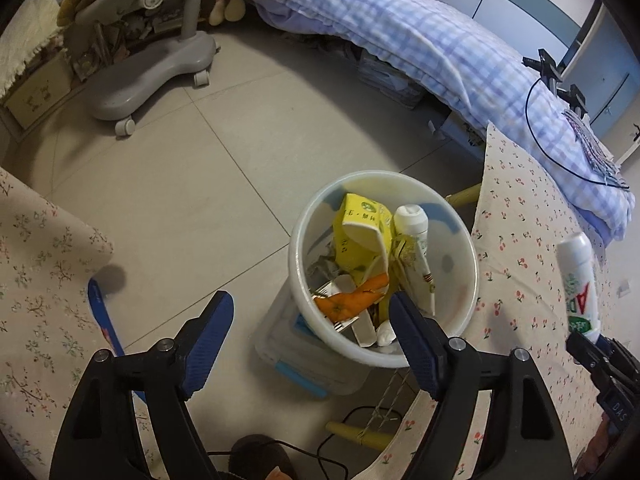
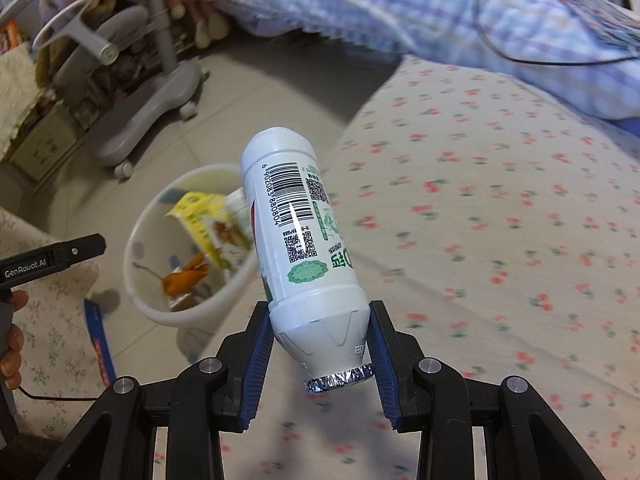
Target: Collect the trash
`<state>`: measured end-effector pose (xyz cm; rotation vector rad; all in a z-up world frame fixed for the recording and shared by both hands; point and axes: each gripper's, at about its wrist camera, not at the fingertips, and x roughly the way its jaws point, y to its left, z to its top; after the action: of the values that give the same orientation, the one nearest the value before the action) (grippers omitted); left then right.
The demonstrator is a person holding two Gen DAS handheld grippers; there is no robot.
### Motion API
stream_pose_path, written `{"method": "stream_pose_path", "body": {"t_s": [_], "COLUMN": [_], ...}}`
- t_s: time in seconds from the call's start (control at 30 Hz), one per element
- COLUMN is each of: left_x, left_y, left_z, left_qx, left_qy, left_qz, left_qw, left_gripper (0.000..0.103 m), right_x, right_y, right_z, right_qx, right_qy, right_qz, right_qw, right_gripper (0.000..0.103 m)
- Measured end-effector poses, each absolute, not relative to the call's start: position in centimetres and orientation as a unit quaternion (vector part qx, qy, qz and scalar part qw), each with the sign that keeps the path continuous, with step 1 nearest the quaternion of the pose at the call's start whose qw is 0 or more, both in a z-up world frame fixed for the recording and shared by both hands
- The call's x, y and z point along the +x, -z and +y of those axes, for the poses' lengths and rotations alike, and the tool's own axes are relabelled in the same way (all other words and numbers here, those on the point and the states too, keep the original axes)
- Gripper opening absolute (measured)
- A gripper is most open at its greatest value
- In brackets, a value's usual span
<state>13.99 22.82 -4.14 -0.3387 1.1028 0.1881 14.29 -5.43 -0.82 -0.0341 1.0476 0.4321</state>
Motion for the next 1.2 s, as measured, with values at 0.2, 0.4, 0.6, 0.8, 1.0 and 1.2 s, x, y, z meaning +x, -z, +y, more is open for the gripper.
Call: {"method": "stream_pose_path", "body": {"t_s": [0.2,0.4,0.6,0.8,1.0,1.2], "left_x": [13.0,12.5,12.3,12.1,10.6,7.7], "left_y": [4.3,4.3,4.2,4.2,3.5,0.5], "left_z": [23.8,24.7,24.8,24.1,21.3,16.5], "left_qx": [-0.162,-0.162,-0.156,-0.136,-0.111,-0.086], "left_qy": [-0.092,-0.098,-0.103,-0.104,-0.092,-0.062], "left_qz": [0.523,0.522,0.521,0.519,0.515,0.489], "left_qw": [0.832,0.832,0.833,0.837,0.845,0.866], "left_gripper": [0.082,0.082,0.082,0.089,0.091,0.091], "right_x": [14.9,15.8,16.9,16.6,14.4,11.2], "right_y": [2.4,3.8,4.6,3.6,1.4,-1.9], "right_z": [-1.5,1.9,3.4,2.3,-1.3,-6.5], "right_qx": [-0.029,-0.031,-0.001,0.008,0.014,0.004], "right_qy": [-0.222,-0.237,-0.248,-0.240,-0.196,-0.125], "right_qz": [0.507,0.503,0.489,0.480,0.463,0.460], "right_qw": [0.832,0.830,0.836,0.844,0.864,0.879], "right_gripper": [0.042,0.042,0.068,0.068,0.074,0.080]}}
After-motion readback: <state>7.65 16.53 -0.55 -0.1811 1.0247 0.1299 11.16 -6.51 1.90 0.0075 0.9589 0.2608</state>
